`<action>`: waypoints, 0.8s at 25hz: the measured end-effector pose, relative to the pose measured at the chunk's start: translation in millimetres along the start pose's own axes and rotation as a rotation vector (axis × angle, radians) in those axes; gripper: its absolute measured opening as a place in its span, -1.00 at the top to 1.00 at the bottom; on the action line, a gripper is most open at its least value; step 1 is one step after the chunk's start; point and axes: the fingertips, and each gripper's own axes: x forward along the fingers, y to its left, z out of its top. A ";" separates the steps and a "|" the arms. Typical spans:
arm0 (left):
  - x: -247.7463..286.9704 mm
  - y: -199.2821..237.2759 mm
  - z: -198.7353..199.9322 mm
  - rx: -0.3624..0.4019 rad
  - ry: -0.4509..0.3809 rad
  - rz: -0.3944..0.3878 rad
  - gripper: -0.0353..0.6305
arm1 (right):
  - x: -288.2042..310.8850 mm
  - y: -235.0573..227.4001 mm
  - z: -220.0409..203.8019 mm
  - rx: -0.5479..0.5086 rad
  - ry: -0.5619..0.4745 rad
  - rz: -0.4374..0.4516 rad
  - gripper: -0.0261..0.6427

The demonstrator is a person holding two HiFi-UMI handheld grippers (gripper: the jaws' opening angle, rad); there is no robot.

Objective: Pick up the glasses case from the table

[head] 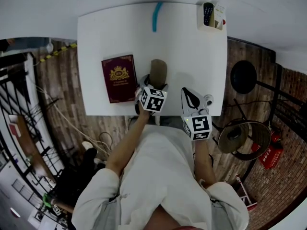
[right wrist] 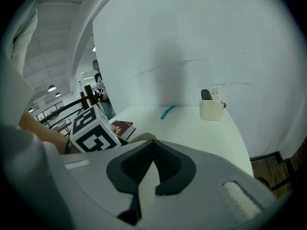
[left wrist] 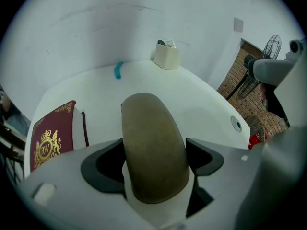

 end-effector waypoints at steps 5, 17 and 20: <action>-4.6 -1.3 2.2 -0.002 -0.020 -0.019 -0.33 | -1.6 0.1 3.0 0.002 -0.010 -0.006 0.91; -26.0 2.5 17.4 -0.008 -0.099 -0.066 -0.31 | 2.8 5.9 11.5 -0.005 -0.025 -0.010 0.91; -34.4 6.7 22.1 -0.026 -0.126 -0.071 -0.30 | 4.4 8.2 17.2 -0.012 -0.035 -0.011 0.91</action>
